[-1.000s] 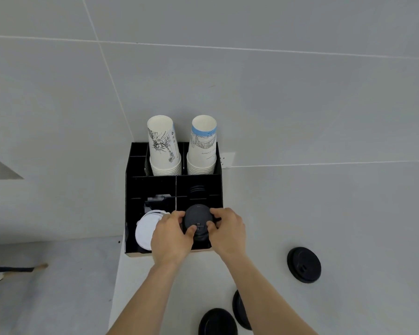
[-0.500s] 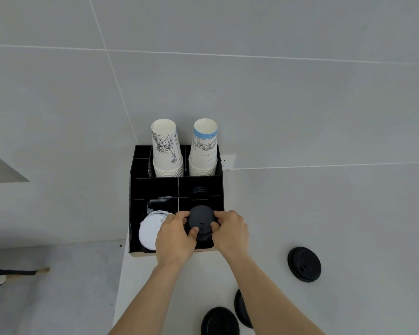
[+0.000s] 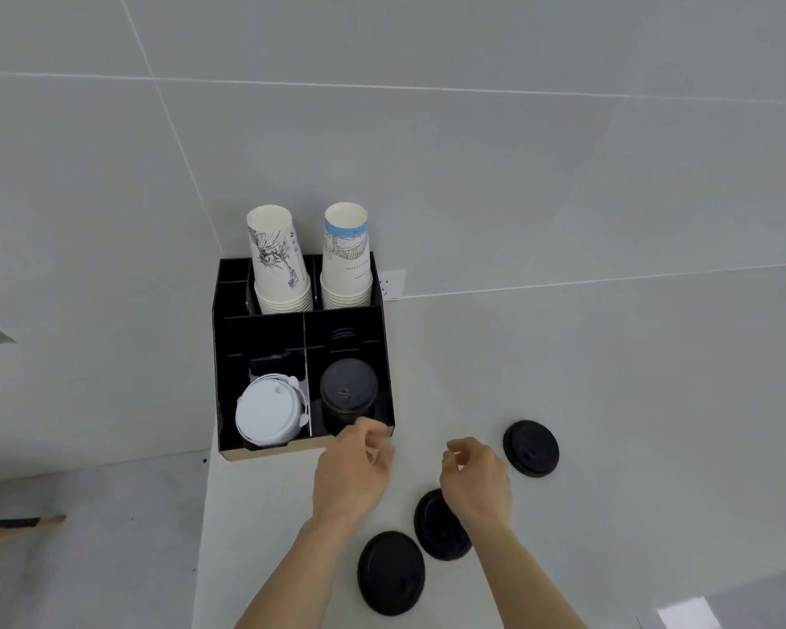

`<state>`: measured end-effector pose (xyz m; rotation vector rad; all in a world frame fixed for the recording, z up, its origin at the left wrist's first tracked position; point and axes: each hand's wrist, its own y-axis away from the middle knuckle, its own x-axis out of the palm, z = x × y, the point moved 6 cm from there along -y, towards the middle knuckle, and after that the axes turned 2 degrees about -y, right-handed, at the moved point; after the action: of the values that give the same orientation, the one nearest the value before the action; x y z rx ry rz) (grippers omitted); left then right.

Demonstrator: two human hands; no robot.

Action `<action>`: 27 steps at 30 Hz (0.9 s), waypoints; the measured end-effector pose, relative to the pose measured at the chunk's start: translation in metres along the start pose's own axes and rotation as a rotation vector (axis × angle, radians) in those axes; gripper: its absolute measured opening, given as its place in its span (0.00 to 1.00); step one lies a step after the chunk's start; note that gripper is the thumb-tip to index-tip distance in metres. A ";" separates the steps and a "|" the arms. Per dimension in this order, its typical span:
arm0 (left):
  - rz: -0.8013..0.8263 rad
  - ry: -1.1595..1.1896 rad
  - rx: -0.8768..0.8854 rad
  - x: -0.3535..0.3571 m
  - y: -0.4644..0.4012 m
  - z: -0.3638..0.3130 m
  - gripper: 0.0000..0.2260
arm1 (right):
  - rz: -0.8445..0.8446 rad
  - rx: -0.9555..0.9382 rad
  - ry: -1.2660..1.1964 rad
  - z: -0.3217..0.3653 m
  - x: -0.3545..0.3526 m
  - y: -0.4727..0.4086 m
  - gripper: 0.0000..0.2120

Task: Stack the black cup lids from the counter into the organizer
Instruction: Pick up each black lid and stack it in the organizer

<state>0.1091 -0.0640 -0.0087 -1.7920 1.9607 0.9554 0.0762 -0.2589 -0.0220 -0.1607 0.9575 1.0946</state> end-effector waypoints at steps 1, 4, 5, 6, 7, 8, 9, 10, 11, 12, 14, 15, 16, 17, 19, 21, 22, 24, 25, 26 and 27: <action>0.064 -0.010 -0.005 0.011 0.004 0.000 0.11 | 0.013 0.040 0.007 -0.011 -0.002 0.003 0.12; 0.225 -0.066 -0.029 0.041 0.017 0.002 0.14 | 0.052 0.143 0.003 -0.037 -0.005 0.015 0.14; 0.260 -0.085 -0.034 0.048 0.021 0.003 0.15 | 0.053 0.167 -0.002 -0.045 -0.007 0.019 0.14; 0.288 -0.101 -0.038 0.054 0.025 0.004 0.16 | 0.052 0.189 -0.005 -0.052 -0.008 0.024 0.14; 0.308 -0.123 -0.037 0.059 0.027 0.004 0.17 | 0.054 0.205 -0.013 -0.057 -0.009 0.027 0.15; 0.326 -0.152 -0.032 0.064 0.030 0.005 0.18 | 0.061 0.224 -0.026 -0.063 -0.009 0.031 0.15; 0.341 -0.191 -0.023 0.068 0.032 0.004 0.19 | 0.072 0.246 -0.046 -0.067 -0.008 0.035 0.15; 0.353 -0.234 -0.016 0.072 0.035 0.004 0.20 | 0.086 0.272 -0.070 -0.070 -0.007 0.038 0.15; 0.361 -0.271 -0.013 0.074 0.037 0.004 0.21 | 0.100 0.297 -0.094 -0.073 -0.005 0.041 0.16; 0.371 -0.294 -0.016 0.077 0.039 0.004 0.22 | 0.112 0.317 -0.116 -0.075 -0.003 0.044 0.17; 0.395 -0.309 -0.011 0.081 0.043 0.004 0.23 | 0.126 0.340 -0.155 -0.077 0.000 0.048 0.16; 0.399 -0.295 -0.009 0.082 0.045 0.004 0.22 | 0.121 0.339 -0.171 -0.076 0.000 0.049 0.15; 0.391 -0.269 -0.009 0.082 0.047 0.003 0.22 | 0.109 0.335 -0.187 -0.075 -0.001 0.050 0.14; 0.369 -0.241 -0.011 0.080 0.047 0.003 0.22 | 0.094 0.325 -0.206 -0.071 -0.002 0.050 0.12; 0.305 -0.192 -0.013 0.071 0.044 0.000 0.21 | 0.063 0.302 -0.239 -0.062 -0.007 0.048 0.08; 0.238 -0.150 -0.001 0.058 0.038 -0.004 0.19 | 0.038 0.261 -0.263 -0.046 -0.013 0.043 0.06; 0.203 -0.125 0.009 0.050 0.034 -0.007 0.18 | 0.027 0.233 -0.278 -0.037 -0.016 0.040 0.06; 0.120 -0.076 0.034 0.031 0.026 -0.013 0.16 | 0.012 0.164 -0.294 -0.013 -0.021 0.034 0.06; 0.078 -0.057 0.045 0.020 0.021 -0.016 0.15 | 0.005 0.124 -0.290 0.000 -0.023 0.031 0.06; 0.039 -0.041 0.052 0.010 0.017 -0.018 0.15 | -0.003 0.084 -0.283 0.014 -0.025 0.028 0.06; 0.001 -0.025 0.055 0.000 0.013 -0.020 0.14 | -0.012 0.043 -0.276 0.028 -0.027 0.025 0.06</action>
<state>0.1008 -0.0775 0.0088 -1.7417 1.9538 0.9104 0.0689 -0.2500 0.0230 0.0204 0.7305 1.0529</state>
